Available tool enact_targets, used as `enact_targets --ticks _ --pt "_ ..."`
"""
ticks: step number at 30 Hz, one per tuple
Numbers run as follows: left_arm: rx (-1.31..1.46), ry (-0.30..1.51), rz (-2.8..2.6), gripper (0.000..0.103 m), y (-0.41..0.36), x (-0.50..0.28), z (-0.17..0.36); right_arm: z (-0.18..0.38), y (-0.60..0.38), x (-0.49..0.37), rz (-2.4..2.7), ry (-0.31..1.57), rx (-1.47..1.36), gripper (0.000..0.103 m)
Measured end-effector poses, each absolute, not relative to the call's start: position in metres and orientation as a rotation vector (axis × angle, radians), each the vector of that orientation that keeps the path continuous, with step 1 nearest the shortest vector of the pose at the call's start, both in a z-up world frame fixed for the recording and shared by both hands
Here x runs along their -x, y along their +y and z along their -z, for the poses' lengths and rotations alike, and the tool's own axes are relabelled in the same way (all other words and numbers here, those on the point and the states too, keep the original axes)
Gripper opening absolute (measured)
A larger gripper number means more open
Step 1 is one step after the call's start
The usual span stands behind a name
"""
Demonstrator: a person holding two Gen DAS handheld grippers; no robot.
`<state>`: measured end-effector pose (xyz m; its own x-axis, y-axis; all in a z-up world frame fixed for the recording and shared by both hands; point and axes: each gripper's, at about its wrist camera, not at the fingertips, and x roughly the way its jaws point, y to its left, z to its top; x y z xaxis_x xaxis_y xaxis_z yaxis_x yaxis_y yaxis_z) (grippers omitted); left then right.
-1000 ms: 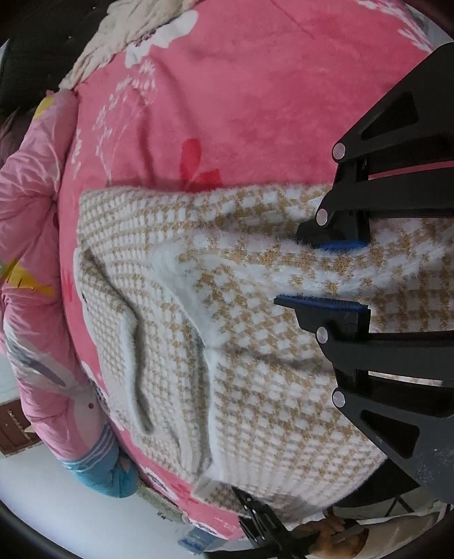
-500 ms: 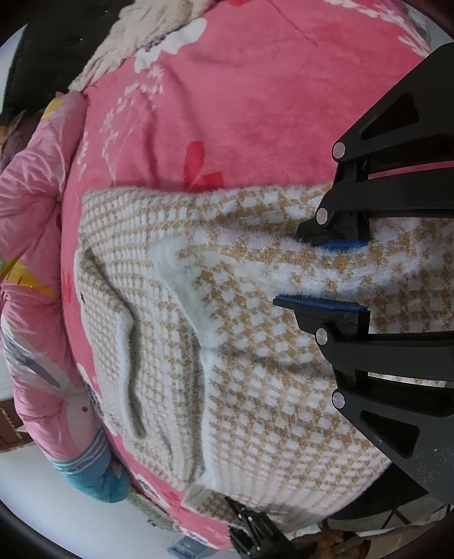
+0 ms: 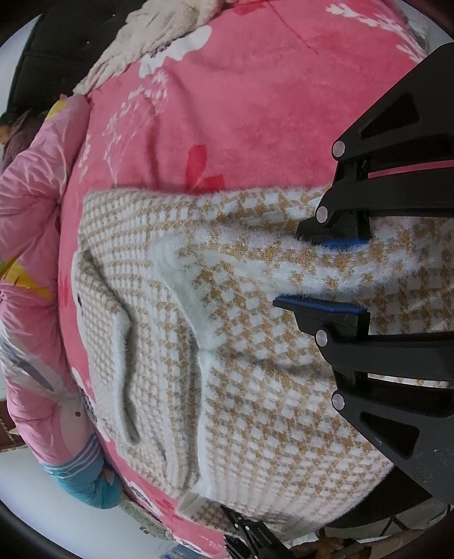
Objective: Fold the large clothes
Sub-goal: 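Grasp the coat's white trim edge with the right tool, then lift the coat with both tools and fold it over onto itself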
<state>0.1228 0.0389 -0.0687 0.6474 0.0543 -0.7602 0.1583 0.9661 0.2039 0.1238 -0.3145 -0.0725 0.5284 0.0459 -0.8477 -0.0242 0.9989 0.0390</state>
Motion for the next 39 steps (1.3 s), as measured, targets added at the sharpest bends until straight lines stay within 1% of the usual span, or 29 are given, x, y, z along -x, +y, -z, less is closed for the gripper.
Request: enact_targets --ticks 9,14,18,20,22,25,31,39 --pt "-0.263 0.867 0.06 0.04 0.038 -0.122 0.069 0.069 -0.299 -0.12 -0.019 1.009 0.009 0.021" --pt "-0.262 0.864 0.059 0.04 0.039 -0.123 0.069 0.063 -0.29 -0.115 -0.007 0.992 0.042 0.013" --pt "-0.274 0.854 0.055 0.039 0.038 -0.122 0.068 0.057 -0.283 -0.108 0.003 0.967 0.07 0.011" --pt "-0.281 0.846 0.057 0.034 0.036 -0.12 0.066 0.054 -0.28 -0.103 0.006 0.954 0.085 0.01" --pt "-0.296 0.828 0.043 0.025 0.035 -0.116 0.063 0.049 -0.277 -0.097 0.01 0.937 0.1 0.009" --pt "-0.279 0.799 0.045 0.018 0.037 -0.109 0.055 0.04 -0.275 -0.086 0.018 0.899 0.11 0.008" --pt "-0.268 0.685 0.054 0.013 0.041 -0.081 0.027 0.018 -0.278 -0.061 0.019 0.817 0.087 0.007" --pt "-0.275 0.505 0.07 0.01 0.041 -0.035 -0.021 -0.014 -0.282 -0.021 0.032 0.687 0.043 0.007"
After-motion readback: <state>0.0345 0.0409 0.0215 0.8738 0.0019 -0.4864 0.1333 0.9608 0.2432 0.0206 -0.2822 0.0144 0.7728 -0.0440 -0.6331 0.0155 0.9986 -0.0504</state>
